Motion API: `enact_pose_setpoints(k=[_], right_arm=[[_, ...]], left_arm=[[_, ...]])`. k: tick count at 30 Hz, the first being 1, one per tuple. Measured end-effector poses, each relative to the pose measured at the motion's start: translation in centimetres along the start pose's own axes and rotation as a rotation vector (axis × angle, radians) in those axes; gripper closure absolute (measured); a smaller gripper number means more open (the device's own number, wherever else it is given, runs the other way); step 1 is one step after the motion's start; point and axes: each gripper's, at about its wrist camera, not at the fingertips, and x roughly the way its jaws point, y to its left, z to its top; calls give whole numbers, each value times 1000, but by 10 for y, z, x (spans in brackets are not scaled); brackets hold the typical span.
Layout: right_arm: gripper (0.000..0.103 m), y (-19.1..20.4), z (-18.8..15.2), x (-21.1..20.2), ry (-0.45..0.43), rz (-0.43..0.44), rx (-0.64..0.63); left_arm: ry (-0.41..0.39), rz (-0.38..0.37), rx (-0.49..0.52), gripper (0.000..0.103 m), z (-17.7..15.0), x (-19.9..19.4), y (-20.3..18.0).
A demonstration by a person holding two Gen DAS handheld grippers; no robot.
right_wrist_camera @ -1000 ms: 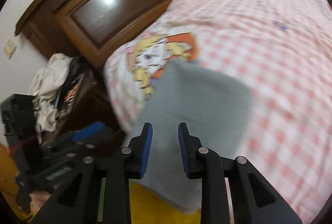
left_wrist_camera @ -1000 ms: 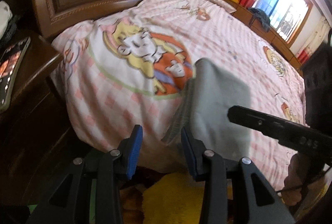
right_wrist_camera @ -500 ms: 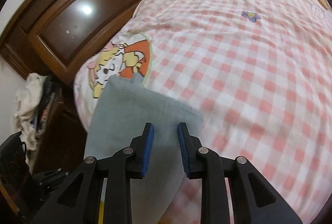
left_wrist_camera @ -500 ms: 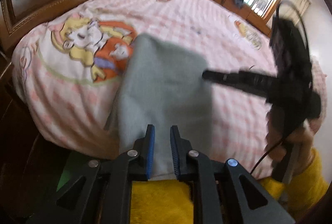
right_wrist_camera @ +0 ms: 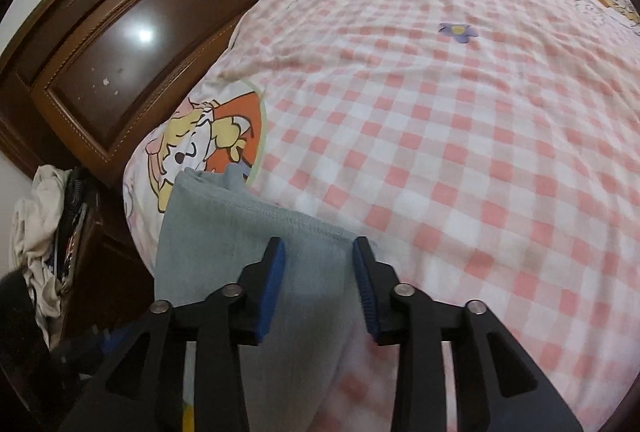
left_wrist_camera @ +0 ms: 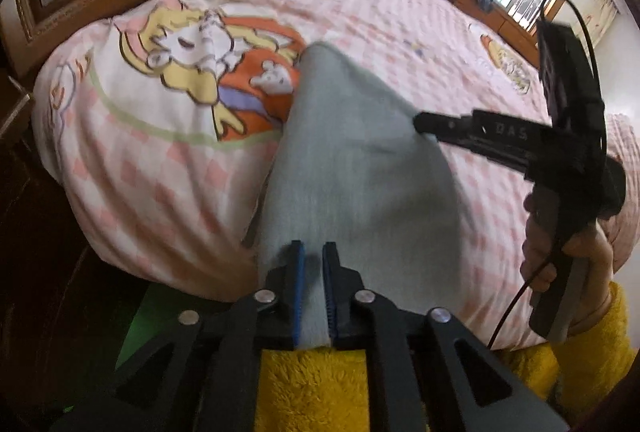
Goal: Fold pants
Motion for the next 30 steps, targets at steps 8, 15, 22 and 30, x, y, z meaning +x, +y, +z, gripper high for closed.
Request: enact_pose_setpoints(k=[8,15,22,30], right_arm=[[49,-11,-37,-12,76,72,82],[49,-14,-58,5,140,111,121],[48,-10,-60,17,138,176,129],[45,-14,-66,25,117,200,136]], left_arm=[[-66,-5,34,50,31,-6,9],[-4,-80,-14,50,47,23,23],[24,-94,-2,44,49,38,23],[34,-141,31,43,41,48,11]])
